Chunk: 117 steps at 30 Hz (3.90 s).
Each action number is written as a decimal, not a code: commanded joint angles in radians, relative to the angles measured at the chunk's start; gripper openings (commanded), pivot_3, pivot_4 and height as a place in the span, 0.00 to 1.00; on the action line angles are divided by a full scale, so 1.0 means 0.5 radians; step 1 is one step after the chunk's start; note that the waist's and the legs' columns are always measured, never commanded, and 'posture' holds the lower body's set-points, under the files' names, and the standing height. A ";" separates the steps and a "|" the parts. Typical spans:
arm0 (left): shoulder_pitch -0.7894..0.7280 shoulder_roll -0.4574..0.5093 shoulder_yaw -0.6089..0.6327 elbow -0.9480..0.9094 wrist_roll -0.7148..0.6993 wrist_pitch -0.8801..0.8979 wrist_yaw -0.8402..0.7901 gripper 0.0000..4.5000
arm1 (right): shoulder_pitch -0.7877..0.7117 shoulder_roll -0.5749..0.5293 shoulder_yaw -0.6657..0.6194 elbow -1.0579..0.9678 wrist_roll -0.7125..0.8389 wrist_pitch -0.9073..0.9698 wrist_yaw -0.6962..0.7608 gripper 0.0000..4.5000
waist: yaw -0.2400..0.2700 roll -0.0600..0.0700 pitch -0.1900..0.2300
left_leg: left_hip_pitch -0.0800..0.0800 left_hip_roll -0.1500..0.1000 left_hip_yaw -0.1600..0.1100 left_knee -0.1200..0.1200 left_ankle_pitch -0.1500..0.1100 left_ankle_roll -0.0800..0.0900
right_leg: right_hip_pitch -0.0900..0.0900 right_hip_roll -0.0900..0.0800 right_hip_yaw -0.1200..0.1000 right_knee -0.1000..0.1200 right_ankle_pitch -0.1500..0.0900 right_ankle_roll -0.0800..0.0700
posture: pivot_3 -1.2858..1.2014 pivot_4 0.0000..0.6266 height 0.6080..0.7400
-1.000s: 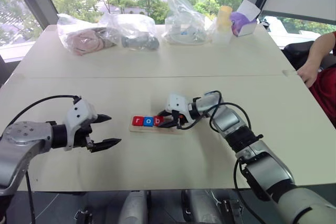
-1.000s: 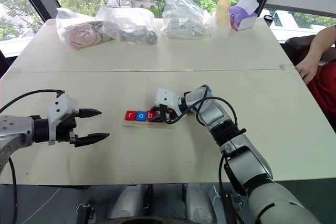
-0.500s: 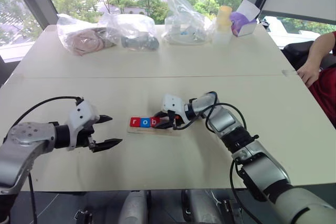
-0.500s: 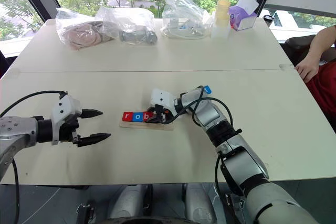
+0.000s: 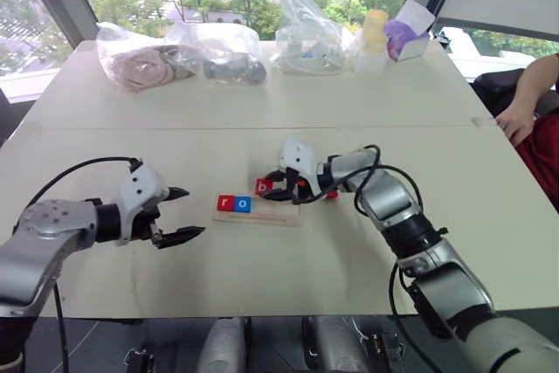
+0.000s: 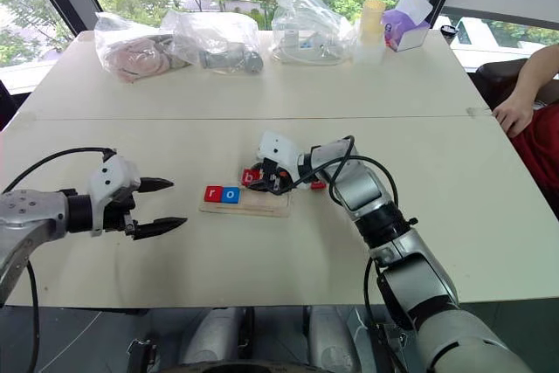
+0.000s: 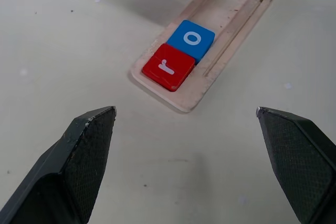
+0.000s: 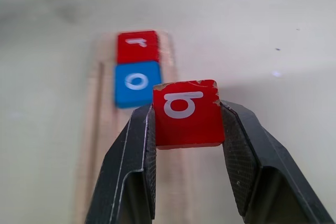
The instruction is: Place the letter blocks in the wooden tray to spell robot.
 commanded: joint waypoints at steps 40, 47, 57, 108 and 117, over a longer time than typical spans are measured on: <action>-0.084 0.001 -0.039 0.009 -0.007 -0.026 -0.003 1.00 | 0.040 0.065 0.145 -0.037 0.025 -0.017 -0.100 0.26 | -0.003 0.000 0.000 | 0.000 0.000 0.000 0.001 0.000 0.000 | 0.000 0.001 0.000 0.000 0.000 0.000 | 0.52 0.24 1.00; -0.098 -0.003 -0.047 0.017 -0.003 -0.031 -0.004 1.00 | 0.042 0.064 0.151 -0.025 0.023 -0.017 -0.100 0.37 | -0.003 0.000 0.000 | 0.000 0.000 0.000 0.001 0.000 0.000 | 0.000 0.001 0.000 0.000 0.000 0.000 | 0.52 0.24 1.00; -0.105 -0.004 -0.052 0.019 -0.002 -0.029 -0.002 1.00 | 0.029 0.072 0.143 -0.010 0.015 -0.023 -0.125 0.99 | -0.003 0.000 0.000 | 0.000 0.000 0.000 0.001 0.000 0.000 | 0.000 0.001 0.000 0.000 0.000 0.000 | 0.52 0.24 1.00; -0.886 -0.620 -0.584 0.302 0.068 -0.131 -0.031 1.00 | 0.881 0.476 -0.719 -1.430 0.172 1.489 -1.790 0.99 | -0.003 -0.002 -0.002 | -0.001 -0.003 -0.001 0.001 0.000 0.000 | -0.002 0.008 0.002 0.002 0.000 0.001 | 0.52 0.24 1.00; -0.832 -0.632 -0.592 0.334 0.123 -0.176 -0.033 1.00 | 0.853 0.451 -0.519 -1.129 0.105 1.287 -1.901 0.49 | -0.011 -0.003 -0.003 | 0.000 -0.002 0.000 0.002 0.000 0.000 | 0.000 0.008 0.002 0.002 0.000 0.001 | 0.52 0.24 1.00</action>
